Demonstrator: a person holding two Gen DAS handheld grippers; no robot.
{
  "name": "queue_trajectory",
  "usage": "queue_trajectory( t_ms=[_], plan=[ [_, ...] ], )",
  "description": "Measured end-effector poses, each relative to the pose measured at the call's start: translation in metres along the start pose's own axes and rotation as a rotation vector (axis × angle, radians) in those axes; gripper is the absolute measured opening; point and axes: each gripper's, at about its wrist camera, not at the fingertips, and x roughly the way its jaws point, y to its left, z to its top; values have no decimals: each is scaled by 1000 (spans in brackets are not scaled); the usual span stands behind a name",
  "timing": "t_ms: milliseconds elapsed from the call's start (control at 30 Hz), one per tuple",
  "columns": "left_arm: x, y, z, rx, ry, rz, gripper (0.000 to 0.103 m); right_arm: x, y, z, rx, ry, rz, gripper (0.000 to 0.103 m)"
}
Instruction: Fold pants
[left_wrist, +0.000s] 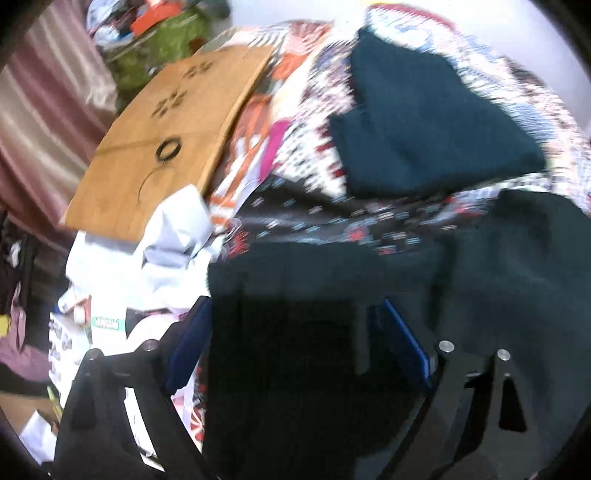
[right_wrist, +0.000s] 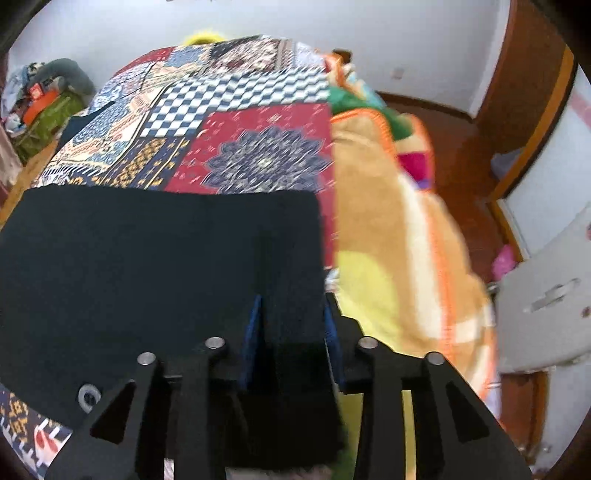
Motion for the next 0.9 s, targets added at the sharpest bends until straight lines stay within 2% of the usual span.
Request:
queue_trajectory(
  t_ms=[33,133,233,333,500,600,700,800,867,900],
  plan=[
    [-12,-6,1,15,-24,-14,91,-9,-2,0,0,-14,-3,35],
    [-46,-33,6,74,-101,-58,92,-43,-8,-4,37,-70,27,64],
    [-71,-69,7,142,-140,-108,92,-71,-4,-13,58,-124,81,73],
    [-82,-111,-1,224,-149,-154,92,-80,4,-27,79,-108,161,81],
    [-76,-180,-23,424,-116,-174,92,-60,18,-59,160,-28,296,81],
    [-81,-203,-33,462,-183,-127,92,-41,17,-79,244,12,340,81],
    [-83,-222,-31,491,-153,-183,92,-25,7,-92,348,28,378,81],
    [-77,-246,-34,520,-92,-261,92,-19,-3,-93,403,-20,395,80],
    [-77,-258,-36,523,-94,-272,93,-15,-8,-90,415,-40,389,69],
    [-76,-265,-35,523,-82,-289,93,-13,-9,-87,415,-47,381,66]
  ],
)
